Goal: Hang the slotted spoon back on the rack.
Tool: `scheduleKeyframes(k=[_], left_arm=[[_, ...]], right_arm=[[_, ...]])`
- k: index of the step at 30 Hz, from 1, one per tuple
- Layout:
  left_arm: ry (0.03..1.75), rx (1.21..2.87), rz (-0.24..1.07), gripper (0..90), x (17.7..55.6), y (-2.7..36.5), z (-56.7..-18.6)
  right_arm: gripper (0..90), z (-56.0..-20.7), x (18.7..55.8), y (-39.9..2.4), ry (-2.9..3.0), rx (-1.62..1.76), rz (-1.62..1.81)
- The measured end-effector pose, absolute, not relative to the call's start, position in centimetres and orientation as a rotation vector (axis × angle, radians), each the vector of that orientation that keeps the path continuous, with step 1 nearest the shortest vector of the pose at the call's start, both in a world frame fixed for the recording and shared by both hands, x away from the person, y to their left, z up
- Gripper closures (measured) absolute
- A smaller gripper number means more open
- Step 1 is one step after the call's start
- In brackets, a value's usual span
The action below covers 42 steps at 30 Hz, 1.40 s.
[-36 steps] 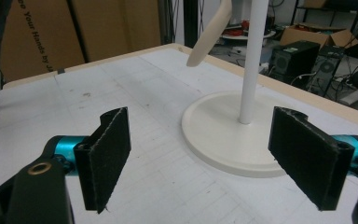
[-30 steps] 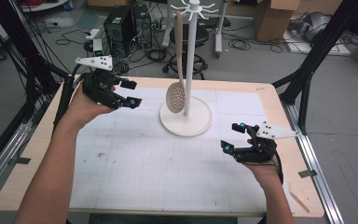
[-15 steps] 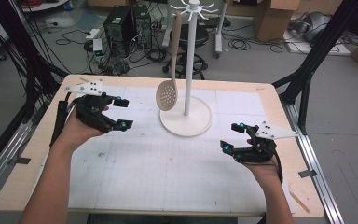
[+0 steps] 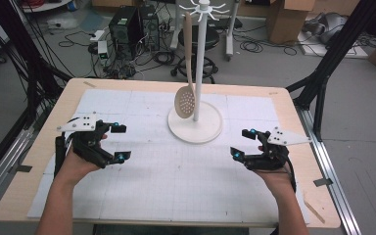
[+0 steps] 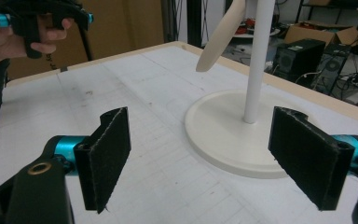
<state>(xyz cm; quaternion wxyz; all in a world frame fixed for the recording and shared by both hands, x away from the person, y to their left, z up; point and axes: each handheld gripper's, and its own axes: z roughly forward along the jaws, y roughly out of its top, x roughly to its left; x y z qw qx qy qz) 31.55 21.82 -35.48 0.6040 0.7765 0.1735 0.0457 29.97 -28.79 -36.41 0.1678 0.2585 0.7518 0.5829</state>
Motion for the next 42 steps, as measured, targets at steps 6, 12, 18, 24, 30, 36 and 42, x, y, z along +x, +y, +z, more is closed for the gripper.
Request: scheduleKeyframes(k=[6,12,18,24,30,36,42], left_arm=[[0.388,1.806,0.115,1.6,30.4,21.9,-36.5],[0.391,1.777,0.146,1.6,30.2,22.8,-36.6],[0.399,1.8,0.16,1.6,30.3,22.7,-36.8],[0.399,1.801,0.16,1.6,30.3,22.7,-36.8],[0.404,1.799,0.157,1.7,30.4,22.8,-36.9],[0.409,1.81,0.154,1.6,30.5,22.7,-37.0],[0.417,1.819,0.149,1.6,30.6,22.6,-37.1]], right_arm=[[20.0,-36.8,30.6,-28.4,2.162,0.731,1.643],[20.0,-36.9,30.6,-28.5,2.156,0.749,1.643],[20.0,-36.8,30.5,-28.8,2.142,0.756,1.647],[20.0,-36.7,30.4,-29.0,2.133,0.758,1.65],[20.0,-36.7,30.4,-29.0,2.137,0.758,1.648],[20.0,-36.7,30.4,-29.1,2.136,0.758,1.646],[20.1,-36.8,30.3,-29.0,2.147,0.756,1.637]])
